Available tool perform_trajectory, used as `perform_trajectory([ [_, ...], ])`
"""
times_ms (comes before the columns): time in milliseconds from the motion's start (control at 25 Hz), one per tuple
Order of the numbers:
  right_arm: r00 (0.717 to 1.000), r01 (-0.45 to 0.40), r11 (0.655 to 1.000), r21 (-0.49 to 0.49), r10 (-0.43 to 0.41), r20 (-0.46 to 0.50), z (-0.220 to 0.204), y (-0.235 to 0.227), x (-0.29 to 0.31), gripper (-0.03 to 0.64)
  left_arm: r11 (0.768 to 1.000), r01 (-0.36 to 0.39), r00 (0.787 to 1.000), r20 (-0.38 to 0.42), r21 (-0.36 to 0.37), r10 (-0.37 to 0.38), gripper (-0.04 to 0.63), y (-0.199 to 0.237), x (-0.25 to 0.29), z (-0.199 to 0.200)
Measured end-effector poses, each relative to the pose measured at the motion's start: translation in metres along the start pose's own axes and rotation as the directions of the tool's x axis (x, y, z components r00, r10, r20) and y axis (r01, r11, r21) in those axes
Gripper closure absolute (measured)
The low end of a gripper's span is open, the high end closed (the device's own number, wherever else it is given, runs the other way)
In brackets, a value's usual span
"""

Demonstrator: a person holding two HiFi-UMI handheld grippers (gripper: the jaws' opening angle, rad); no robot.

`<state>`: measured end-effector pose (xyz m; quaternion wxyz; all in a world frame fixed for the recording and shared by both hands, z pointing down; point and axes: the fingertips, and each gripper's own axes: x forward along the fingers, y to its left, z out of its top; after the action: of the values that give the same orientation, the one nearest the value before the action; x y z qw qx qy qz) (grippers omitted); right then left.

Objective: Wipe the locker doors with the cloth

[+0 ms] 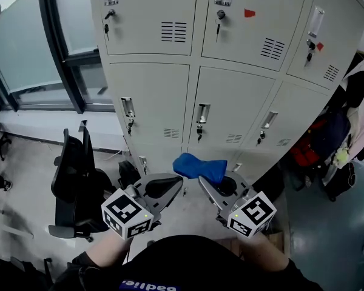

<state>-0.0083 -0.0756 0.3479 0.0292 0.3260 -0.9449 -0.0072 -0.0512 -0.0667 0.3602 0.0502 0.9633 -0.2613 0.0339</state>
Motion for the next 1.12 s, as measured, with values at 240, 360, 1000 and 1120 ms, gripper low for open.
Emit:
perform_trajectory([
  [240,0.999,0.03,1.0,-0.011,-0.029,0.024,0.01,-0.008,-0.003,0.552,0.999,0.006,1.0,0.012,0.033,-0.007,0.588,0.003,0.006,0.015],
  [360,0.998,0.049,0.999,-0.021,-0.048,0.039,0.017,-0.015,-0.006,0.552,0.999,0.003,1.0,0.025,0.053,-0.004,0.588,0.007,0.011,0.026],
  [1000,0.989,0.129,0.986,-0.106,-0.119,0.093,0.055,-0.038,0.0,0.552,0.999,0.038,0.998,0.049,0.034,-0.039,0.588,0.006,0.008,0.03],
  [1120,0.973,0.205,0.959,-0.196,-0.179,0.144,0.086,-0.06,-0.001,0.552,0.999,0.035,0.998,0.048,0.024,-0.036,0.588,0.009,0.004,0.026],
])
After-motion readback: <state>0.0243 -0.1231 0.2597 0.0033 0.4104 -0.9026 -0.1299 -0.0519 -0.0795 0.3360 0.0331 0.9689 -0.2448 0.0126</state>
